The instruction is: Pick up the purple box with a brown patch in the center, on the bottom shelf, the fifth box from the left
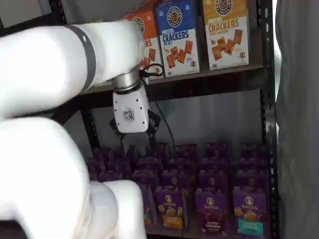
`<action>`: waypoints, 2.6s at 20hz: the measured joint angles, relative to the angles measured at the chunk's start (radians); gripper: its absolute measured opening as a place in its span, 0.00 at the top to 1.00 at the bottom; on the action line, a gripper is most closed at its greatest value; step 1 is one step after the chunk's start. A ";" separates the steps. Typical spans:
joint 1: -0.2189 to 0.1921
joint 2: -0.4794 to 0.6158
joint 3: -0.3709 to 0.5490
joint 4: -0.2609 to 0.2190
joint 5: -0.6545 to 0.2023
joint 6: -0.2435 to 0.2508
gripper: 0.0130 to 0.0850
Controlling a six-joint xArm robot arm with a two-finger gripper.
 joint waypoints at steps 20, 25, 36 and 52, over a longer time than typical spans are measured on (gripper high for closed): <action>-0.020 0.101 0.063 -0.032 -0.197 -0.014 0.00; -0.036 0.192 0.091 -0.063 -0.334 -0.014 0.00; -0.124 0.494 0.059 -0.054 -0.604 -0.101 0.00; -0.200 0.931 -0.022 -0.044 -0.965 -0.186 0.00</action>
